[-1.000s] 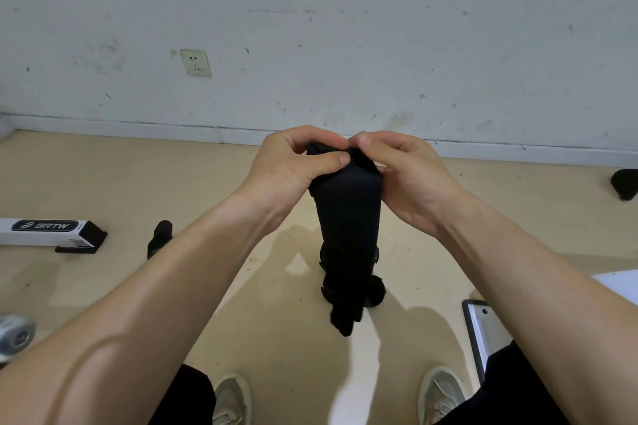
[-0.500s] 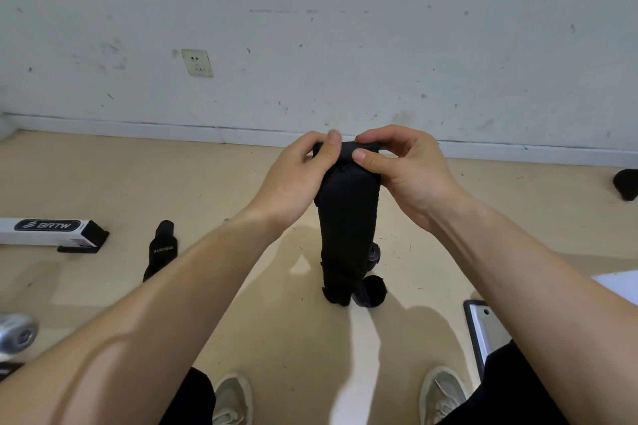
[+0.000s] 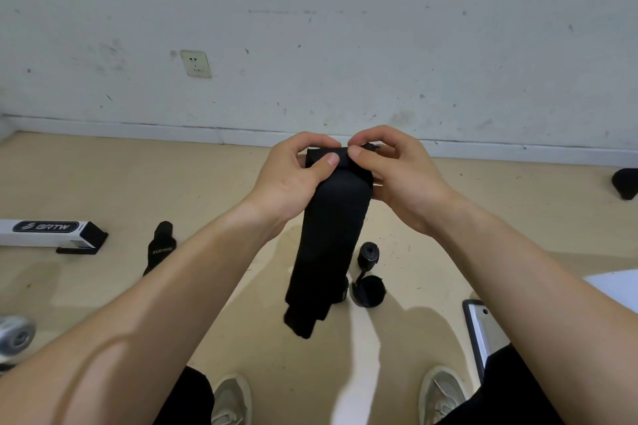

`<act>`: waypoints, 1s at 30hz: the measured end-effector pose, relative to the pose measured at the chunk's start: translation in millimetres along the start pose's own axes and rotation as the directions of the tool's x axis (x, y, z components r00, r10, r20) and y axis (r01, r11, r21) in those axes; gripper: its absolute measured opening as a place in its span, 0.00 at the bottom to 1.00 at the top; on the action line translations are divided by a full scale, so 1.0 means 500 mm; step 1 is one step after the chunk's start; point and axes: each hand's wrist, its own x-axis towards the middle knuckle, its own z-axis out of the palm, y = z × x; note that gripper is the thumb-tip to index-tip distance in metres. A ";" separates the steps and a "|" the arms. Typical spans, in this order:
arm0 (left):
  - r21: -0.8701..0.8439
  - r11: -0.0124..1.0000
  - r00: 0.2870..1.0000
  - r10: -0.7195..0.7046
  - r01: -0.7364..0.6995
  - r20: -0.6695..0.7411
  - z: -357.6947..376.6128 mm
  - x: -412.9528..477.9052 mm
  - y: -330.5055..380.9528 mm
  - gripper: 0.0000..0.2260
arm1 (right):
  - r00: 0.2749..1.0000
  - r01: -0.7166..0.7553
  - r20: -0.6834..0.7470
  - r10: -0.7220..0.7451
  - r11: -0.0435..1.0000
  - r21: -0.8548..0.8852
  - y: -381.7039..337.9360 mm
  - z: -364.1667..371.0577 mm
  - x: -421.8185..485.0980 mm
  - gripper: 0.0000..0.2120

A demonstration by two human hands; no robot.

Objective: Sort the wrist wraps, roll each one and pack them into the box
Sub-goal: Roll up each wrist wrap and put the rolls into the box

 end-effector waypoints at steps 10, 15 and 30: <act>-0.100 0.992 0.997 -0.071 0.071 0.005 0.002 -0.001 -0.009 0.10 | 0.999 0.037 -0.035 -0.041 0.994 -0.103 0.007 -0.005 0.006 0.07; -0.181 0.969 0.985 -0.157 0.168 0.071 0.001 0.004 -0.017 0.14 | 0.999 0.007 -0.043 -0.010 0.998 -0.056 0.013 -0.005 0.008 0.09; -0.209 0.972 0.994 -0.104 0.106 0.023 0.015 -0.004 -0.006 0.08 | 0.998 -0.050 0.026 0.051 0.998 -0.042 0.003 -0.002 -0.002 0.12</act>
